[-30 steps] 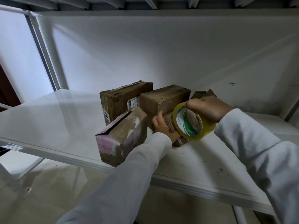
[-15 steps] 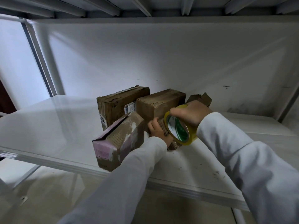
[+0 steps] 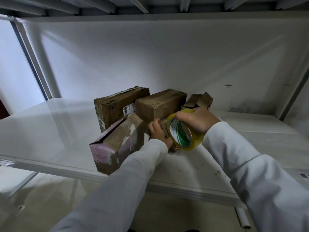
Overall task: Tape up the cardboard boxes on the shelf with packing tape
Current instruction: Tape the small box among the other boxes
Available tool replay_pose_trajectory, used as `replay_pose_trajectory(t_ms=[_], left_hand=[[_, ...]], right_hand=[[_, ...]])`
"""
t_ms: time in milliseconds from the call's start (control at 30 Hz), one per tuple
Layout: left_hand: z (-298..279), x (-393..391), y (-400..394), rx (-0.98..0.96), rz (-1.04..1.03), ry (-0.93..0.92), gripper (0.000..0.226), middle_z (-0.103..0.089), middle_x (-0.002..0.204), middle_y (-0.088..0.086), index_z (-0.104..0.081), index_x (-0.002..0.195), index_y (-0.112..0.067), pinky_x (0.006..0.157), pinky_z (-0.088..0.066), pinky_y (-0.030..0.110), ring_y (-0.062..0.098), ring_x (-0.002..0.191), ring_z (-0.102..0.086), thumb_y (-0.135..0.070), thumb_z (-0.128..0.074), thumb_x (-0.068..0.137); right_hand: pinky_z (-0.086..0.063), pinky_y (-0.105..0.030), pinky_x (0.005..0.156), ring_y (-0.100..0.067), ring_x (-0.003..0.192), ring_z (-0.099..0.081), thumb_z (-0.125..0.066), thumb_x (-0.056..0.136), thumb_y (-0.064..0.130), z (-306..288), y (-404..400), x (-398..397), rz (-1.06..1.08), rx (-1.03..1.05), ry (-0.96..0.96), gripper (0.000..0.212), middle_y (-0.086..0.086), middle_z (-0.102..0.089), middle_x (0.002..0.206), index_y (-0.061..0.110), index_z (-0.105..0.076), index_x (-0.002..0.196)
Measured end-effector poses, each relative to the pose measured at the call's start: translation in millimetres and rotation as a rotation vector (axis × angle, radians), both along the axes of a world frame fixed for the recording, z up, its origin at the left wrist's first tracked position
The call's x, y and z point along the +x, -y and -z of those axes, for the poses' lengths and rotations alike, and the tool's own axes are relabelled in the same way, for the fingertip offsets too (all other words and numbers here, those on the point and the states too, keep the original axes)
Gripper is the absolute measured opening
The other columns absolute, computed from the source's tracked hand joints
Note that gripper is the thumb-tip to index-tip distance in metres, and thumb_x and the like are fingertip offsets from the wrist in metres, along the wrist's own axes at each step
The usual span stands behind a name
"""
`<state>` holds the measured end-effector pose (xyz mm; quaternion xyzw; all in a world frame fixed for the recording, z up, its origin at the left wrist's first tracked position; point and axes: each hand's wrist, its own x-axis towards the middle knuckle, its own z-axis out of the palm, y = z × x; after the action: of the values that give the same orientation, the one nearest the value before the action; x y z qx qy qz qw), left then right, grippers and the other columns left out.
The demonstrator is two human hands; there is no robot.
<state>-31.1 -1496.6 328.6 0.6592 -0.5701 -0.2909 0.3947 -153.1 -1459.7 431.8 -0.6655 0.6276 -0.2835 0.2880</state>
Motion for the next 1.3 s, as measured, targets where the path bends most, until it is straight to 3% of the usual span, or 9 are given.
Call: replay_pose_trajectory(t_ms=[167,300,467,600,767,900,1033,1167,1300], left_hand=[[-3.5,-3.3,2.5,0.055,-0.036,-0.062,0.078,-0.013,0.151,0.009,-0.014,0.147,-0.018,0.11,-0.03,0.039,0.031,0.133,-0.032,-0.034,-0.062,0.088],[2.6,-21.0,-4.3,0.084,-0.127,-0.208,0.07,-0.021,0.149,0.012,-0.019,0.146,-0.014,0.112,-0.027,0.039,0.031,0.134,-0.031,-0.033,-0.059,0.091],[9.8,-17.6,-3.1,0.149,-0.213,-0.303,0.058,-0.028,0.146,0.019,-0.024,0.144,-0.009,0.107,-0.029,0.037,0.034,0.133,-0.031,-0.026,-0.051,0.096],[8.1,-13.3,4.5,0.209,-0.174,-0.282,0.053,-0.029,0.147,0.02,-0.025,0.144,-0.005,0.111,-0.025,0.036,0.034,0.135,-0.031,-0.028,-0.043,0.1],[9.0,-6.7,10.9,0.32,-0.139,-0.345,0.058,-0.032,0.149,0.016,-0.023,0.147,-0.01,0.113,-0.028,0.041,0.033,0.136,-0.033,-0.039,-0.04,0.099],[10.3,-8.1,13.6,0.305,-0.163,-0.268,0.054,-0.036,0.145,0.02,-0.026,0.145,-0.003,0.109,-0.032,0.037,0.035,0.132,-0.038,-0.028,-0.041,0.1],[3.9,-9.0,9.4,0.297,-0.149,-0.287,0.05,-0.04,0.143,0.018,-0.032,0.142,-0.003,0.109,-0.032,0.039,0.034,0.131,-0.04,-0.03,-0.041,0.101],[9.9,-3.0,13.6,0.374,-0.152,-0.408,0.079,-0.032,0.149,0.014,-0.015,0.15,-0.014,0.11,-0.032,0.045,0.035,0.134,-0.035,-0.05,-0.052,0.089],[14.8,1.7,13.5,0.428,-0.101,-0.434,0.084,-0.033,0.146,0.013,-0.014,0.149,-0.022,0.096,-0.045,0.044,0.036,0.13,-0.039,-0.056,-0.056,0.084]], right_hand=[[-0.038,-0.023,0.059,-0.01,0.071,-0.053,-0.058,0.086,0.045,2.4,0.4,-16.2,-0.057,-0.013,0.166,0.022,0.006,-0.058,0.077,0.027,-0.057,0.074],[-0.043,-0.024,0.062,-0.013,0.076,-0.061,-0.063,0.079,0.054,-3.2,8.4,-19.8,-0.045,-0.034,0.287,0.033,0.004,-0.064,0.083,0.022,-0.065,0.086],[-0.054,-0.031,0.072,-0.017,0.066,-0.065,-0.079,0.063,0.044,3.6,8.7,-11.0,-0.333,0.194,0.479,0.044,-0.002,-0.067,0.069,0.01,-0.064,0.087],[-0.054,-0.039,0.087,-0.021,0.071,-0.064,-0.075,0.065,0.052,0.7,19.3,-4.9,-0.266,0.262,0.426,0.048,-0.004,-0.067,0.072,0.011,-0.064,0.088],[-0.047,-0.014,0.038,-0.013,0.043,-0.053,-0.059,0.088,0.033,-25.7,6.6,-4.6,-0.256,0.519,0.208,0.03,-0.004,-0.056,0.053,0.009,-0.056,0.07],[-0.052,-0.018,0.049,-0.015,0.053,-0.059,-0.058,0.087,0.04,-20.5,0.9,-14.8,-0.232,0.57,0.167,0.03,-0.004,-0.064,0.059,0.011,-0.066,0.087],[-0.048,-0.015,0.04,-0.012,0.051,-0.058,-0.057,0.089,0.036,-25.2,-3.8,-12.1,-0.208,0.589,0.125,0.031,-0.01,-0.071,0.088,0.007,-0.06,0.096],[-0.049,-0.018,0.052,-0.01,0.05,-0.059,-0.051,0.091,0.041,-23.5,-15.0,-21.8,-0.281,0.652,0.011,0.035,-0.003,-0.061,0.06,0.011,-0.059,0.076],[-0.051,-0.021,0.056,-0.014,0.05,-0.056,-0.059,0.083,0.041,-12.1,-18.2,-38.1,-0.22,0.634,0.153,0.035,-0.003,-0.059,0.054,0.006,-0.064,0.086]])
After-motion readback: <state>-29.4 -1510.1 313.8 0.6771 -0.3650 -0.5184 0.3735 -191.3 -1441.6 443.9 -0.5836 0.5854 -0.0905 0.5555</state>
